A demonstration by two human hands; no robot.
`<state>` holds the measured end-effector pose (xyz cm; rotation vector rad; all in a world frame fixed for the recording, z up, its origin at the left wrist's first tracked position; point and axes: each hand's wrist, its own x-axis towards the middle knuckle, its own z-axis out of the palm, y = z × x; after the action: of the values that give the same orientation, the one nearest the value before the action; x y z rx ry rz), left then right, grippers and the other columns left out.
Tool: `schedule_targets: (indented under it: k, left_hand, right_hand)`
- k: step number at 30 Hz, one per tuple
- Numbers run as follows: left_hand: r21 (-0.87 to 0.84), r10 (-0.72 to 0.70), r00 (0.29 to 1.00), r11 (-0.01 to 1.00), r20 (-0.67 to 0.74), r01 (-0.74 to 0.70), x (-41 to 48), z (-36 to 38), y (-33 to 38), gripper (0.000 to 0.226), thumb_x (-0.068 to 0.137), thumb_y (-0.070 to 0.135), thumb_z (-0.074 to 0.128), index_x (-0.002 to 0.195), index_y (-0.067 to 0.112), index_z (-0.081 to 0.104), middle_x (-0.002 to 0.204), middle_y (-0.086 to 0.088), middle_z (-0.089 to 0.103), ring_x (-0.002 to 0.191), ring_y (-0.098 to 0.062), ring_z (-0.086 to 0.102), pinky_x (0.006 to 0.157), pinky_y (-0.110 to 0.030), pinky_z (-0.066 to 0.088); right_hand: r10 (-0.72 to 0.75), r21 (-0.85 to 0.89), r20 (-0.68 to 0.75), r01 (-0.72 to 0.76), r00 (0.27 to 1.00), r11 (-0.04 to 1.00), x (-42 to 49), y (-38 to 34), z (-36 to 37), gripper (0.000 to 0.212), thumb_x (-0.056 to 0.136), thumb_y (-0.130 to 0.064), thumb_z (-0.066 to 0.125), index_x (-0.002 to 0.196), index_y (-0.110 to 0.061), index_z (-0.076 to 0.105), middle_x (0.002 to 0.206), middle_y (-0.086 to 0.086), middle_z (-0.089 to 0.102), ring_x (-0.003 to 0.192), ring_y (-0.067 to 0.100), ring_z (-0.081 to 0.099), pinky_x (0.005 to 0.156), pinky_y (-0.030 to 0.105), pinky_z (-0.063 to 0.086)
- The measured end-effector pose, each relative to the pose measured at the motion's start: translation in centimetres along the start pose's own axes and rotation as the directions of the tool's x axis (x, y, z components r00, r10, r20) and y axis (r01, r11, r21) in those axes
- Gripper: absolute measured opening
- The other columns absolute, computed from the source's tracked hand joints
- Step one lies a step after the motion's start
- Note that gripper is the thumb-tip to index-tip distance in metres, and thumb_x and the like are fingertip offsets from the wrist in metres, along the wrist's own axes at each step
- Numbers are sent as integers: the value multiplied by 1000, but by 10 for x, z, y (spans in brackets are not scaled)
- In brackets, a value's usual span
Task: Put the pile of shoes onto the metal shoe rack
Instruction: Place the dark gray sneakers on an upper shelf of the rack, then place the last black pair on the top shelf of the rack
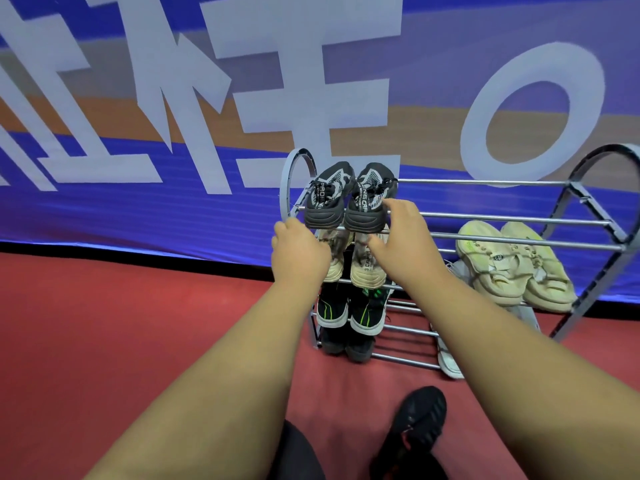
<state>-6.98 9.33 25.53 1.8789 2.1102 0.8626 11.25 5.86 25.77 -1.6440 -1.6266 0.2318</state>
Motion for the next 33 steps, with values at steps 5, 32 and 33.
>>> schedule_targets:
  k: [5, 32, 33]
  left_hand:
    - [260, 0, 817, 948, 576, -184, -53, 6, 13, 18, 87, 26, 62, 77, 11, 61, 100, -14, 72, 84, -34, 64, 73, -33, 54]
    - [285, -129, 607, 944, 784, -167, -311, 278, -149, 74, 84, 43, 80, 131, 8, 35, 136, -18, 42, 123, -41, 56, 98, -47, 50]
    - [287, -132, 599, 943, 789, -170, -310, 280, -149, 77, 83, 43, 81, 133, 7, 34, 138, -18, 41, 123, -40, 55, 100, -47, 49]
  right_hand:
    - [27, -43, -24, -28, 999, 999, -33, 0, -17, 46, 91, -19, 67, 136, -13, 56, 130, 6, 53, 123, 28, 52, 106, 42, 46]
    - [772, -664, 541, -395, 333, 635, -414, 209, 123, 134, 72, -72, 78, 165, -13, 2, 153, 9, 25, 132, 37, 51, 104, 49, 47]
    - [781, -670, 526, -401, 337, 625, -418, 207, 126, 135, 74, -66, 80, 166, -16, -4, 153, 8, 24, 130, 36, 50, 102, 49, 48]
